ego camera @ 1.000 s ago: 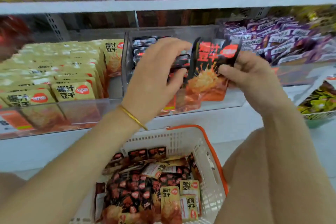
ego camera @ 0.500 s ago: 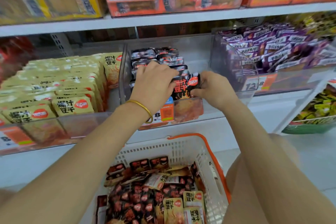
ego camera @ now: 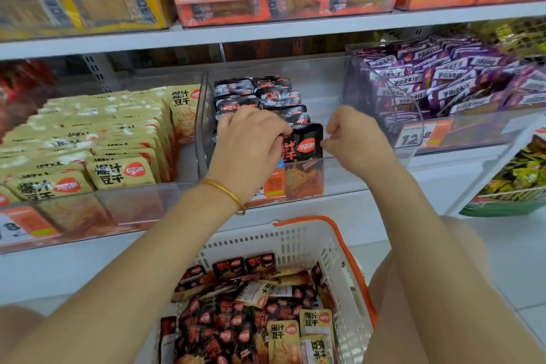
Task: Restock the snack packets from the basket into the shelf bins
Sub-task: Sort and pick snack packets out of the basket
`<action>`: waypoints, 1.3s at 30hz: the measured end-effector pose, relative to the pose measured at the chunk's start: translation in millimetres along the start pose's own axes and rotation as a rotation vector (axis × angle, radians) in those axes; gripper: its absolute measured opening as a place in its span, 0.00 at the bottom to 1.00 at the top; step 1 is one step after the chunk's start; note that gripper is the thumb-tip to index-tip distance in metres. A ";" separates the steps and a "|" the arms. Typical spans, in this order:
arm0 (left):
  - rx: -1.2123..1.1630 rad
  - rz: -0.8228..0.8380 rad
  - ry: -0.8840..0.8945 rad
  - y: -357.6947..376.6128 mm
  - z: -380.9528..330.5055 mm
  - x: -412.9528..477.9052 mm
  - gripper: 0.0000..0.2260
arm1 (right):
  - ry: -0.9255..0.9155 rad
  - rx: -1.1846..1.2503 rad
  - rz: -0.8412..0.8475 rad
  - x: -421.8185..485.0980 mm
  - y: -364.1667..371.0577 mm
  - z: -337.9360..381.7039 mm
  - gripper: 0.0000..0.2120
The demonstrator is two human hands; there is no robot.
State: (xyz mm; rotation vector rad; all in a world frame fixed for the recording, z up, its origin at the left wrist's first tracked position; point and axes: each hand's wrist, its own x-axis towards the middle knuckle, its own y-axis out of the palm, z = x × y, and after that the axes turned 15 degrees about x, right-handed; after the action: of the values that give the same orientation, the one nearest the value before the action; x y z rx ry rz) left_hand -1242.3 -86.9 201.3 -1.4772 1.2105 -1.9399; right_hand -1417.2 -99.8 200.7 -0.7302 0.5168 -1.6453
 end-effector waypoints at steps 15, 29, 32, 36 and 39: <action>-0.132 0.481 -0.103 104.7 50.9 -194.6 0.12 | -0.036 0.070 0.657 -81.4 149.0 -47.7 0.05; 0.071 1.445 0.076 233.9 70.4 -312.3 0.20 | 0.238 0.001 0.973 -102.0 223.3 -103.4 0.10; 0.147 1.427 0.129 237.5 67.1 -315.0 0.20 | 0.265 -0.006 0.943 -99.3 221.9 -108.9 0.11; 0.214 1.438 0.141 232.7 63.3 -304.7 0.12 | 0.264 -0.012 0.924 -98.5 225.2 -112.8 0.10; 0.104 1.438 0.011 218.5 63.6 -285.0 0.10 | 0.271 0.031 0.915 -98.3 224.5 -109.7 0.09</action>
State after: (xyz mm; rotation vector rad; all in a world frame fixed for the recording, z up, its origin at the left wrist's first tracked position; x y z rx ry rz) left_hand -1121.4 -14.0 -135.1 -0.2258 1.4700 -0.9352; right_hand -1328.1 -54.5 -48.5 -0.1710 0.8593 -0.8792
